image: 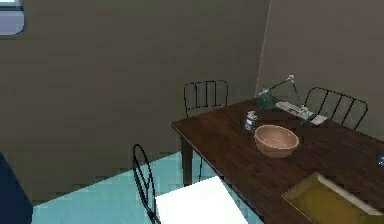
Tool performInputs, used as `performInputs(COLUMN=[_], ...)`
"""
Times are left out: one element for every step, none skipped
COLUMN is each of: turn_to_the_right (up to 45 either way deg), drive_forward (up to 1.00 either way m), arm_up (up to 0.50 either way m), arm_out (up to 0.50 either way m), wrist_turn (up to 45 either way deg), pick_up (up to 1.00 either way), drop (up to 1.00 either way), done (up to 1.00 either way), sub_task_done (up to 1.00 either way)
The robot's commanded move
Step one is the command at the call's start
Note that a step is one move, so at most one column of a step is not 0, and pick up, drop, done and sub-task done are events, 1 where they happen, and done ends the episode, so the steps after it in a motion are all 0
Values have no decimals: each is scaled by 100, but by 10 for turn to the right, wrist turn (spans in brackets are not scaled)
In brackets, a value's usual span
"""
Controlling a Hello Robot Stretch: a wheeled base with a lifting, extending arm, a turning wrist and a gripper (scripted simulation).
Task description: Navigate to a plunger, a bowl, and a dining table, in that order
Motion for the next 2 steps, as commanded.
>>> performInputs(turn_to_the_right=[240, 0], drive_forward=[0, 0], arm_up=[0, 0], arm_out=[0, 0], wrist_turn=[0, 0], pick_up=[0, 0], drop=[0, 0], done=[0, 0], sub_task_done=[0, 100])
